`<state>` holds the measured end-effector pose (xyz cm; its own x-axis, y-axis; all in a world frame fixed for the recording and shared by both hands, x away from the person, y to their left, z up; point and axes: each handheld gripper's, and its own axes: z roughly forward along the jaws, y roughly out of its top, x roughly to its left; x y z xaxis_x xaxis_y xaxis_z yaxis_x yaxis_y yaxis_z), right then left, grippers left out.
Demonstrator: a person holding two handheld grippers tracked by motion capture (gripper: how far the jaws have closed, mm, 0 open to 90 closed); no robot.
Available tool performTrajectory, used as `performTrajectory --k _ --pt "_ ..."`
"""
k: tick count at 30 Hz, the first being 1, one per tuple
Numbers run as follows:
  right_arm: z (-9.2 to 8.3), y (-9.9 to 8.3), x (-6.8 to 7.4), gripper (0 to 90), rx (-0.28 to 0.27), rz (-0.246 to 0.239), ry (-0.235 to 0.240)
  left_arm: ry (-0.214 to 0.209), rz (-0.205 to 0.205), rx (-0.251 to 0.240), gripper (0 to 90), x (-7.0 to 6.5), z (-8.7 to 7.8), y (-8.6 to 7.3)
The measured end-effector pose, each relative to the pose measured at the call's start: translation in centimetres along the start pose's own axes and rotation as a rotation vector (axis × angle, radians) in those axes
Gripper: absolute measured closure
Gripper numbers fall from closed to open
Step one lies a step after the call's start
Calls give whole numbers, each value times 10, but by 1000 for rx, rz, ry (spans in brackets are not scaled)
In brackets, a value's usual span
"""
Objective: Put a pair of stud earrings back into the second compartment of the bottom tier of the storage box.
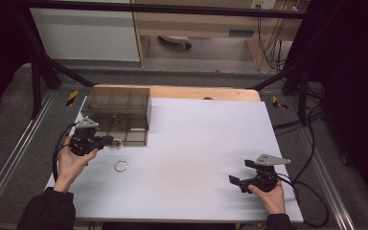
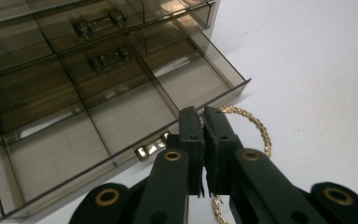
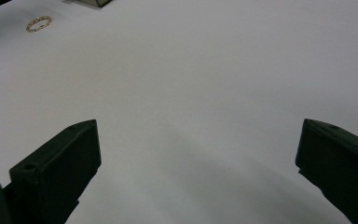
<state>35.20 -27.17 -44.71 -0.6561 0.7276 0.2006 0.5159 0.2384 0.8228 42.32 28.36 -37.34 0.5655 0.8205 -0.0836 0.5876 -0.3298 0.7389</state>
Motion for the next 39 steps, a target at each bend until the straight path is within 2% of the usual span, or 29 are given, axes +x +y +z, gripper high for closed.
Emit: performTrajectory --k 16,22,27,32,39 --pt "0 0 0 6 1 -1 -1 36 -23 20 866 18 17 18" --pt "1 0 0 7 3 -3 -1 61 -8 39 866 22 27 22" --pt "0 0 0 7 2 -3 -2 80 -27 56 865 30 38 21" --pt "1 0 0 7 3 -3 -2 107 -30 73 866 36 47 19" --pt "1 0 0 7 2 -3 -2 123 -39 94 866 42 62 15"
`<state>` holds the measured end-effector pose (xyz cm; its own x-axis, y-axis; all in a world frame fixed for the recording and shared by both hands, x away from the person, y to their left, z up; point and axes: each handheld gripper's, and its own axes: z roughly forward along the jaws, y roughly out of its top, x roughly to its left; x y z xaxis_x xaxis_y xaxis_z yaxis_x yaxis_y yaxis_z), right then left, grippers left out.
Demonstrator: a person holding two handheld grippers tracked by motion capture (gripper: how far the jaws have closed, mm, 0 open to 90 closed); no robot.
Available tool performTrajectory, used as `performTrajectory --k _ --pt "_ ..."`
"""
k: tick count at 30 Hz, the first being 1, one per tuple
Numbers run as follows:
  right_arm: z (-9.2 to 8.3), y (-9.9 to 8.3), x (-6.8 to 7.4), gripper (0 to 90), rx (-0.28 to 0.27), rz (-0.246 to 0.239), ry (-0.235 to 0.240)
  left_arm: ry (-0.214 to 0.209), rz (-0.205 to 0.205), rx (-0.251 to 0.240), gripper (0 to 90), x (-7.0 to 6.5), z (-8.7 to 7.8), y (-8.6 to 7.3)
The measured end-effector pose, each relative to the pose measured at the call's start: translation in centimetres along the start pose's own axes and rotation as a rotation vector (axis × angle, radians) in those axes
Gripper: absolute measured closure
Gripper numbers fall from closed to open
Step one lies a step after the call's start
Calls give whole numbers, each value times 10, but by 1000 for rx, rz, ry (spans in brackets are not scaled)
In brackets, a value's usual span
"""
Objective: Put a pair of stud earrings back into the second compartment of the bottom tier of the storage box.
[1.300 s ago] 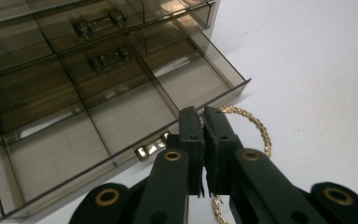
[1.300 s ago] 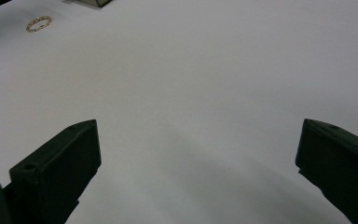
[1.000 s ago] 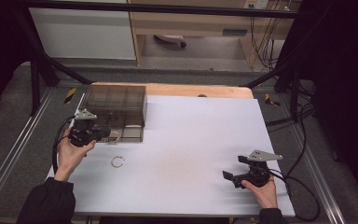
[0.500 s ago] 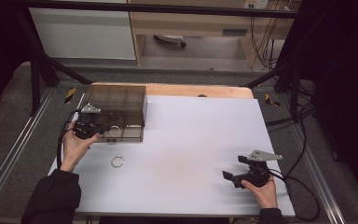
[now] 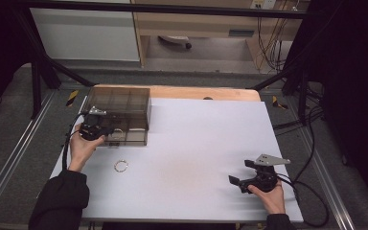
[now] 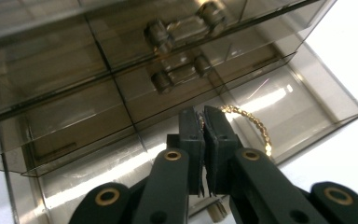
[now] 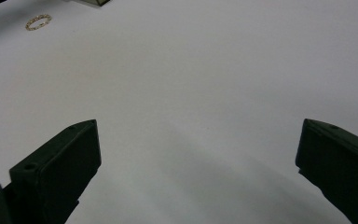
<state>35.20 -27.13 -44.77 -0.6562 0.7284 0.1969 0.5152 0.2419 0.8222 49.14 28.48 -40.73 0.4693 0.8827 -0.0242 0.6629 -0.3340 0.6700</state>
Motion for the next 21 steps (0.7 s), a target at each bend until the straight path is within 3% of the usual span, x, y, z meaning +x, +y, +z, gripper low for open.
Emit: performTrajectory --k 10,14,21 --pt "0 0 0 7 0 -1 0 4 -2 23 864 0 16 -7" --pt "-1 0 0 6 -2 0 0 7 2 6 856 -1 14 -7" --pt "-1 0 0 6 -5 0 0 -12 3 -16 753 -4 4 -6"
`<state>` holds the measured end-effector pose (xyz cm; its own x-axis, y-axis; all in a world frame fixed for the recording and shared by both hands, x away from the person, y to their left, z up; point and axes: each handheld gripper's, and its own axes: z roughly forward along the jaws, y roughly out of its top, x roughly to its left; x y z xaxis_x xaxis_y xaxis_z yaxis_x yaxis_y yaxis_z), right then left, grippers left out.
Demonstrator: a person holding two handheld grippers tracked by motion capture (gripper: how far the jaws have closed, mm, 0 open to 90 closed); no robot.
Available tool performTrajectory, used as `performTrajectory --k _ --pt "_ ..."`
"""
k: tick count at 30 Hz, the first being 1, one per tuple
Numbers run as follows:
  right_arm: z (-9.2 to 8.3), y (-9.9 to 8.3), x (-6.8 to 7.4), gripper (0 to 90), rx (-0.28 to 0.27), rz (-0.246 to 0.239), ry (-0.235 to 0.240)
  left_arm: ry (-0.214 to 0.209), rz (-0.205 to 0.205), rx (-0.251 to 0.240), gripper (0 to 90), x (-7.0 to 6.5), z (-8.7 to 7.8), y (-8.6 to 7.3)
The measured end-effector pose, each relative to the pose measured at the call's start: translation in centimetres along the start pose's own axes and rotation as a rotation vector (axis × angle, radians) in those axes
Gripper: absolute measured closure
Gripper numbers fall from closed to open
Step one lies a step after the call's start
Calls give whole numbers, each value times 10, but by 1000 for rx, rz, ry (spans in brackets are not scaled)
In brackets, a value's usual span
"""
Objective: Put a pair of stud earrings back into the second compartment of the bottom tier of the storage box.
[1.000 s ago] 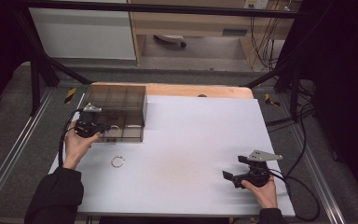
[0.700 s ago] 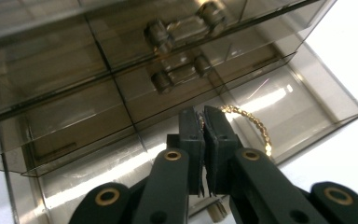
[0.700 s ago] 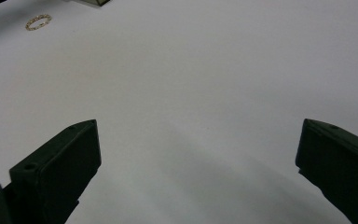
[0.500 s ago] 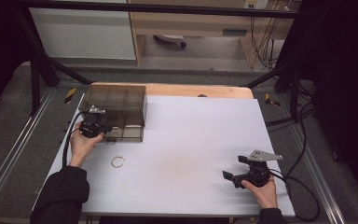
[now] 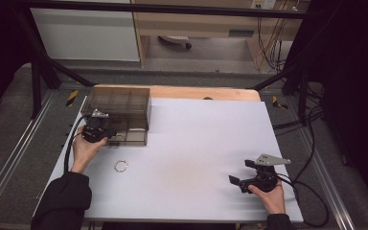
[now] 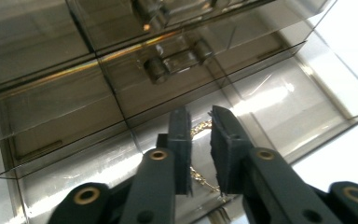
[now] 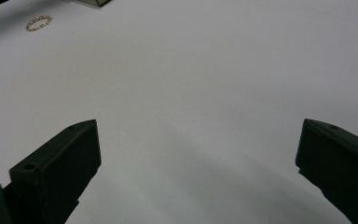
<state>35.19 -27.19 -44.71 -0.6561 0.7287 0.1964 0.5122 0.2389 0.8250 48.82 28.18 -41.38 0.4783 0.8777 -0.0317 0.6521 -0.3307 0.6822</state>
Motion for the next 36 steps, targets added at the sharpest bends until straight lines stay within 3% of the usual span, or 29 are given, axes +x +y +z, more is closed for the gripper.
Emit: performTrajectory --k 2,7,15,24,29,36 --pt "-1 0 0 7 -2 -3 -1 -12 3 -3 678 -2 -5 1" --pt "0 0 0 7 -2 -3 0 -15 23 -25 605 -6 -19 1" --pt "0 0 0 7 -1 2 3 -61 23 -56 444 -10 -38 -2" --pt "0 0 0 7 3 2 4 -86 19 -85 231 -17 -50 -21" --pt "0 0 0 7 2 2 3 -84 40 -87 127 -22 -54 -33" --pt "1 0 0 7 7 3 5 -104 43 -98 77 -29 -60 -52"
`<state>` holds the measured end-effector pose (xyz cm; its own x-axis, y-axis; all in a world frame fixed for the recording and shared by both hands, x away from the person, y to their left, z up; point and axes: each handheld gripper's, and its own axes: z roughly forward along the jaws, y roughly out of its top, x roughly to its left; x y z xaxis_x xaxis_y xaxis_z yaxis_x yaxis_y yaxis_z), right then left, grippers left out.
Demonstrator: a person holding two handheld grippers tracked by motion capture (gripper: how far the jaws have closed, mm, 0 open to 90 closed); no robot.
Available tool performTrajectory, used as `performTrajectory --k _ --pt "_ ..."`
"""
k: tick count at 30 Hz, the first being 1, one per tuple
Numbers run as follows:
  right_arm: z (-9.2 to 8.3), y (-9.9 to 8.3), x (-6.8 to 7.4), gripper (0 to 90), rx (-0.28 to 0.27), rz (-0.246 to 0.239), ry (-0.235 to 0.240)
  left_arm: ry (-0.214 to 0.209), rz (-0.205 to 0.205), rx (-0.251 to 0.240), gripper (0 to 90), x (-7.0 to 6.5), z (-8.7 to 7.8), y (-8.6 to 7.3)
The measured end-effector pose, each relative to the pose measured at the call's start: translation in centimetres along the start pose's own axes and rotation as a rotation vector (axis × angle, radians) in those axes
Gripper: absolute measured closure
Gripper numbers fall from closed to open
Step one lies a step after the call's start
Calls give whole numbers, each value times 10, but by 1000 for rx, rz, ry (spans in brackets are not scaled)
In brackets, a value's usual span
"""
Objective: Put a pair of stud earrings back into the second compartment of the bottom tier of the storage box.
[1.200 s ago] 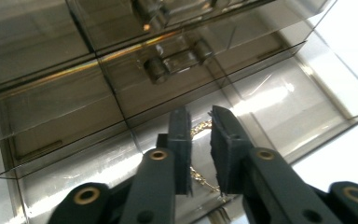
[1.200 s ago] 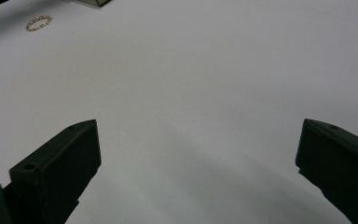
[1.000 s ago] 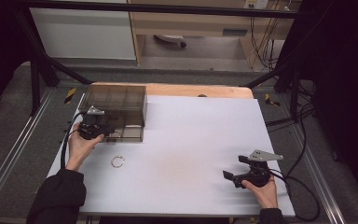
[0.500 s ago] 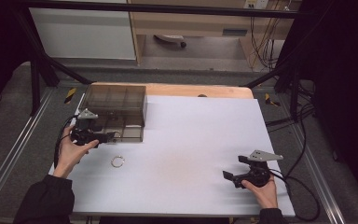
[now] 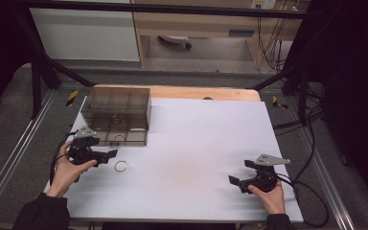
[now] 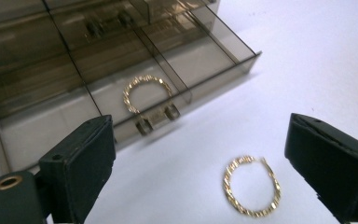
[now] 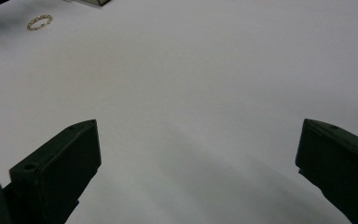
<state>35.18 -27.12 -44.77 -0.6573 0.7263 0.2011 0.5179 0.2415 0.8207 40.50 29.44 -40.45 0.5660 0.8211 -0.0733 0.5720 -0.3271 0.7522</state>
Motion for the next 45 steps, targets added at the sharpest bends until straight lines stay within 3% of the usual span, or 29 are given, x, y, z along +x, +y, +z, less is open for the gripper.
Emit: performTrajectory --k 6,14,19,25,32,45 --pt "0 0 0 7 0 -1 -1 -20 -6 -12 76 -5 -5 -11" --pt "1 0 0 6 4 -5 -2 -26 -8 13 127 -10 2 -21" --pt "1 0 0 7 7 -3 -2 -17 10 42 183 -16 9 -25" --pt "1 -1 1 7 10 0 -2 1 9 53 319 -20 16 -26" --pt "2 -1 0 7 11 -2 -3 -17 21 84 510 -24 26 -26" --pt "2 -1 0 7 9 -5 -3 6 47 102 730 -27 30 -27"
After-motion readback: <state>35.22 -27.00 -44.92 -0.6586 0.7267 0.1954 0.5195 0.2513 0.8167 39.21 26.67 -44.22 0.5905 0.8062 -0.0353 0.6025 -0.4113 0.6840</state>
